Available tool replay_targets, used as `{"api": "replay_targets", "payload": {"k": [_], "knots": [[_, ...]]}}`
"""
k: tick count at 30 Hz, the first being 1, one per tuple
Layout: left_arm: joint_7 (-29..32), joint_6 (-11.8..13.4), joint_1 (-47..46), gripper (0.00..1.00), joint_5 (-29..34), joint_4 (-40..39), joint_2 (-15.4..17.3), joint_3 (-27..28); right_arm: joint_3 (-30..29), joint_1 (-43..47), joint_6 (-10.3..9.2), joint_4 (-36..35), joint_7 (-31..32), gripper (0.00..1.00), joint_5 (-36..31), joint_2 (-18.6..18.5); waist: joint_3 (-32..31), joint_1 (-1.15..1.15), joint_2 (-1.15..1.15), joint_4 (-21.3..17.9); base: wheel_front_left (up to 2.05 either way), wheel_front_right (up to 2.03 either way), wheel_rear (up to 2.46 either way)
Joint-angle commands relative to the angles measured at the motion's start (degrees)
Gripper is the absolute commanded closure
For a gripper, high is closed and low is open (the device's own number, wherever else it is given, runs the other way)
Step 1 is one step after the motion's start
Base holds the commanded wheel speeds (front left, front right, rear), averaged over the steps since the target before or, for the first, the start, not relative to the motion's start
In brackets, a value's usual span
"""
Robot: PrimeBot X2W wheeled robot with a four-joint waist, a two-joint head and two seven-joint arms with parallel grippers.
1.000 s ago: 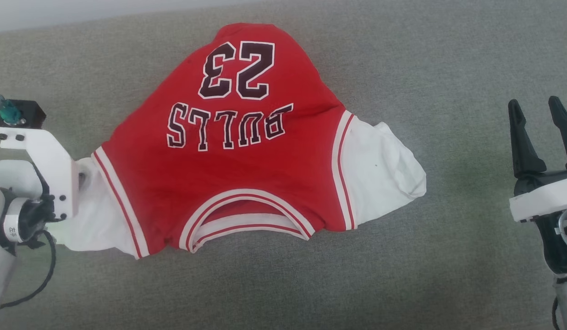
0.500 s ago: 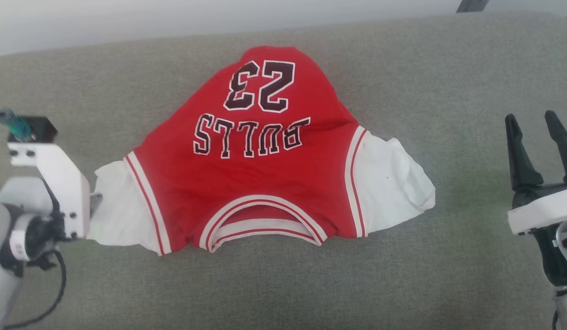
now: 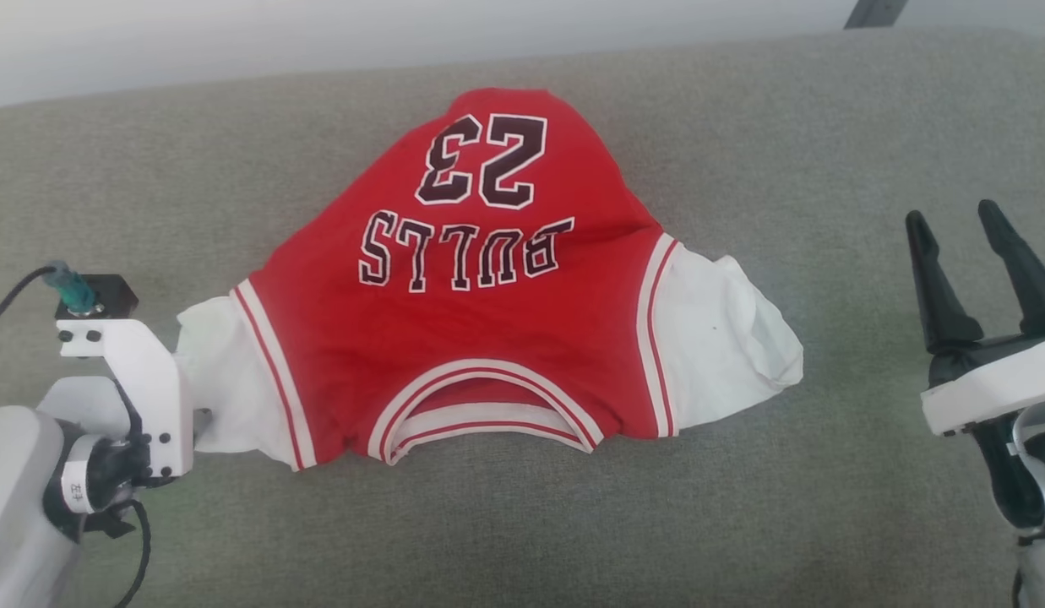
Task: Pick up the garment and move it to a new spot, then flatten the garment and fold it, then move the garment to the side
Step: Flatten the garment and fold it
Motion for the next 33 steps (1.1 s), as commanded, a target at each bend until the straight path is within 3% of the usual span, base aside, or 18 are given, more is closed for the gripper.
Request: {"api": "replay_targets", "payload": {"k": [1, 9, 11, 17, 21, 26, 33], "knots": [[-0.5, -0.5, -1.2, 0.0, 1.1, 1.4, -0.1, -0.3, 0.1, -0.5, -0.08, -0.4, 0.2, 0.0, 0.2, -0.3, 0.7, 0.0, 0.0, -0.4, 0.0, 0.0, 0.0], [1.0, -1.0, -3.2, 0.0, 0.6, 11.3, -2.8, -2.3, 0.4, -1.5, -0.08, -1.3, 0.9, 0.0, 0.9, -1.4, 3.8, 0.0, 0.0, -1.5, 0.0, 0.0, 0.0], [1.5, -2.1, -3.4, 1.0, -0.6, 12.5, -4.1, -2.7, 0.7, -1.5, -0.08, -1.5, 1.3, 0.0, 1.2, -1.6, 4.3, 0.0, 0.0, -1.4, 0.0, 0.0, 0.0], [0.4, -4.5, -5.2, 1.0, -1.0, 14.2, -5.2, -3.0, 4.6, -1.0, -0.08, -2.2, 5.4, 0.0, 4.1, -3.3, 5.2, 0.0, 0.0, -0.3, 0.0, 0.0, 0.0], [-0.5, -4.6, -6.4, 1.0, -0.7, 14.6, -5.8, -2.9, 7.6, -0.7, -0.08, -2.5, 9.5, 0.0, 6.4, -4.1, 5.3, 0.0, 0.0, 0.8, 0.0, 0.0, 0.0], [-1.8, -4.8, -8.4, 1.0, -0.1, 15.0, -7.0, -3.4, 11.8, -0.6, -0.08, -1.9, 20.5, 0.0, 10.0, -6.3, 6.0, 0.0, 0.0, 2.8, 0.0, 0.0, 0.0], [-4.3, -5.4, -10.9, 1.0, 0.2, 15.1, -9.7, -3.9, 12.1, -1.5, -0.07, 0.3, 36.2, 0.0, 9.5, -7.5, 7.7, 0.0, 0.0, 5.7, 0.0, 0.0, 0.0]]}}
